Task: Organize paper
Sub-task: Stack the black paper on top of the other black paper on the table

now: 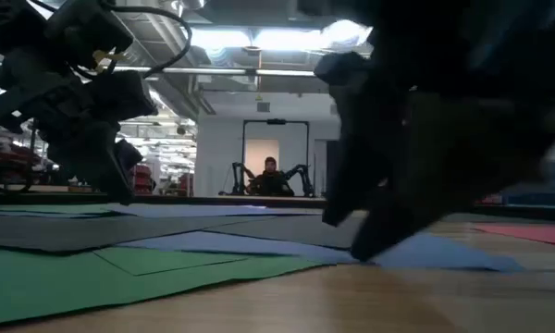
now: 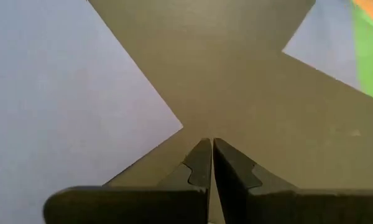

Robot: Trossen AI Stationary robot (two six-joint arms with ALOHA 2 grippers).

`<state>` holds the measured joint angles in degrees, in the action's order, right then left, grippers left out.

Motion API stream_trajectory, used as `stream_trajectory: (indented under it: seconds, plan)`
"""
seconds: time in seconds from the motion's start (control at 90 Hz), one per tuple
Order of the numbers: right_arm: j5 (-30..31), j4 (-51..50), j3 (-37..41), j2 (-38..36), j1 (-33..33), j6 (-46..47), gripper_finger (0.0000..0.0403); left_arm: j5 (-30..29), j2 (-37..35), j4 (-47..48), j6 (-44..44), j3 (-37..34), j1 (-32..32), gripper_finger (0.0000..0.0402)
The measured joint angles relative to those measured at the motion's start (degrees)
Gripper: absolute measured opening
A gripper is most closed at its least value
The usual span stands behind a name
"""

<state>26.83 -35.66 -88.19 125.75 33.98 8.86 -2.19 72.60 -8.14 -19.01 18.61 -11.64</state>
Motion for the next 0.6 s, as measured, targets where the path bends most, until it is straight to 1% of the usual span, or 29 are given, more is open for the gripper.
stream_trajectory:
  seconds: [0.6]
  plan:
    - [3.10, -0.35, 0.14, 0.16, -0.24, 2.91, 0.0146, 0.02, 0.00, 0.32, -0.06, 0.00, 0.00, 0.0000]
